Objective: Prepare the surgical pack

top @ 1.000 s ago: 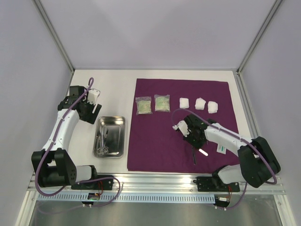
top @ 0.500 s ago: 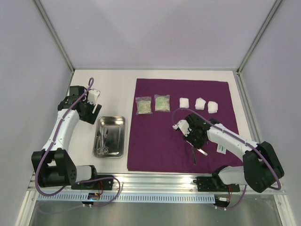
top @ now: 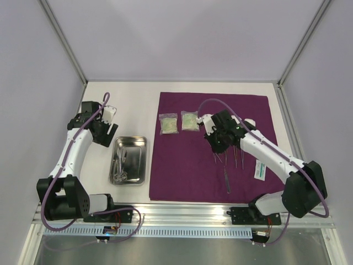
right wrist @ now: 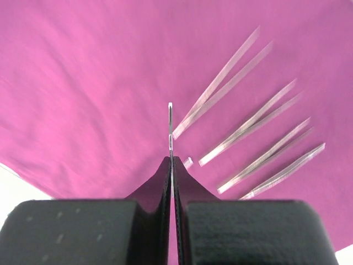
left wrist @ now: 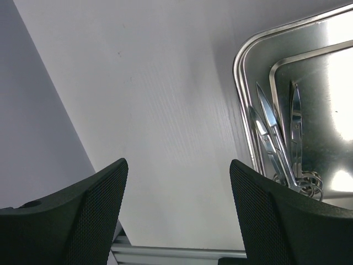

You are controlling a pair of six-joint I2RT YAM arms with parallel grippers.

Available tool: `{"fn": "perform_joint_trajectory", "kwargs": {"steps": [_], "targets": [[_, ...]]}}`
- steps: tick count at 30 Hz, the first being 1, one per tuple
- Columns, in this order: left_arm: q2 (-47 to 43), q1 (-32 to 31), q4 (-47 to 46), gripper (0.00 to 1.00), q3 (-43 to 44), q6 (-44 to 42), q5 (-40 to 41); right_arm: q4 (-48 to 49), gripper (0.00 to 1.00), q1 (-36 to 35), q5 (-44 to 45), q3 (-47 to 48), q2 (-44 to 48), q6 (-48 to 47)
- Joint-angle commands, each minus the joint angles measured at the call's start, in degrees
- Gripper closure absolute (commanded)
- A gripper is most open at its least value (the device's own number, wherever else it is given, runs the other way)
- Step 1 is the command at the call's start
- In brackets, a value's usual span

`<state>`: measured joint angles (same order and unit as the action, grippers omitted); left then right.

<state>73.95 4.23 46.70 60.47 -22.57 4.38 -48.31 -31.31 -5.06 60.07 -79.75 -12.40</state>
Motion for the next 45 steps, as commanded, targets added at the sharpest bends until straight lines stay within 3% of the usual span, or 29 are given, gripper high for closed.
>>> {"fn": "perform_joint_trajectory", "kwargs": {"steps": [1, 8, 11, 15, 19, 23, 28, 32, 45], "targets": [[-2.3, 0.3, 2.0, 0.17, 1.5, 0.5, 1.8, 6.2, 1.0, -2.0, -2.2, 3.9, 1.8, 7.0], [-4.4, 0.3, 3.9, 0.16, 2.3, 1.2, 1.7, 8.0, 0.99, -3.5, -2.4, 3.4, 3.1, 13.6], [-5.0, 0.3, 4.3, 0.17, 2.2, 1.3, 2.2, 14.2, 1.0, -7.6, -3.7, 3.4, 2.8, 19.7], [-6.5, 0.3, 3.8, 0.16, 0.5, 0.5, 4.5, 29.6, 0.99, -13.1, -6.2, 4.8, -0.8, 28.6], [-8.3, 0.8, 3.0, 0.16, -1.9, -0.6, 7.8, 40.7, 1.0, -19.1, -7.8, 11.7, -14.2, 38.7], [-8.7, 3.2, 3.7, 0.16, -3.1, -1.3, 8.6, 49.5, 1.0, -24.8, -10.7, 27.1, -29.1, 47.6], [-9.6, 4.6, 4.5, 0.16, -4.4, -2.5, 8.8, 50.3, 1.0, -27.0, -12.1, 38.7, -43.9, 59.4], [-11.2, 4.7, 4.4, 0.16, -5.8, -2.9, 8.9, 54.2, 1.0, -27.4, -11.5, 37.2, -47.3, 65.0], [-11.6, 4.7, 4.5, 0.16, -7.2, -2.5, 8.1, 54.7, 1.0, -28.8, -10.9, 29.1, -48.0, 67.9]]}}
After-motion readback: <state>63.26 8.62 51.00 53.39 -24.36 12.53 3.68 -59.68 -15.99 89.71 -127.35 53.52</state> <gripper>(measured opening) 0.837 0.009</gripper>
